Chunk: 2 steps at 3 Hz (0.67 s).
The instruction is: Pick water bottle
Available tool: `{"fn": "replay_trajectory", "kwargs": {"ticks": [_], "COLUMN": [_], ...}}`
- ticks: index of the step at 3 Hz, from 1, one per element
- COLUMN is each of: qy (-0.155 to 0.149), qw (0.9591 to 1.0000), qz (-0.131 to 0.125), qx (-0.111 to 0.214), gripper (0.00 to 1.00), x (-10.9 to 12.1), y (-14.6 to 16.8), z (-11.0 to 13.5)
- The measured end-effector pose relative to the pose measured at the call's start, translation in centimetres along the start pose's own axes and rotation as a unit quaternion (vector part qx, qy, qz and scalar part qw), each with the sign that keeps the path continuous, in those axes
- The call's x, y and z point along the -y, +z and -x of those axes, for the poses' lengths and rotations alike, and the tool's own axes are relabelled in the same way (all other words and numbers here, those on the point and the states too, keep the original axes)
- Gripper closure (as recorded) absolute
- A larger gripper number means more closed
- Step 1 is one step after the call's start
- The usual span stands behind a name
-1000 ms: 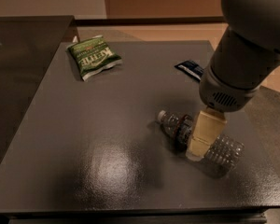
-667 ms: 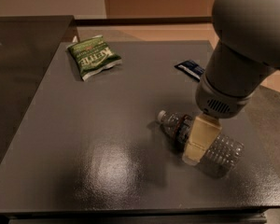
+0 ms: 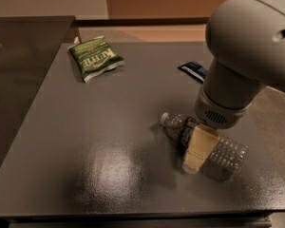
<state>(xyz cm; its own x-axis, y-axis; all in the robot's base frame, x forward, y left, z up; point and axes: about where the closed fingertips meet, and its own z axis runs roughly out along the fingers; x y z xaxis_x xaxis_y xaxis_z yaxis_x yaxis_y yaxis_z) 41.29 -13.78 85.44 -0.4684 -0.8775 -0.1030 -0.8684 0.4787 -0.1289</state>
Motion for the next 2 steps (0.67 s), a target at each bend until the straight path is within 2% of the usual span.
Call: {"fn": "replay_trajectory", "kwargs": {"ticks": [1, 2], "qy": [-0.001, -0.002], "qw": [0.9999, 0.9999], "qz": [0.004, 0.007], "qx": [-0.009, -0.014], "gripper": [0.18, 0.42], "x": [-0.29, -0.53], "y": [0.71, 1.03], "z": [-0.09, -0.14]}}
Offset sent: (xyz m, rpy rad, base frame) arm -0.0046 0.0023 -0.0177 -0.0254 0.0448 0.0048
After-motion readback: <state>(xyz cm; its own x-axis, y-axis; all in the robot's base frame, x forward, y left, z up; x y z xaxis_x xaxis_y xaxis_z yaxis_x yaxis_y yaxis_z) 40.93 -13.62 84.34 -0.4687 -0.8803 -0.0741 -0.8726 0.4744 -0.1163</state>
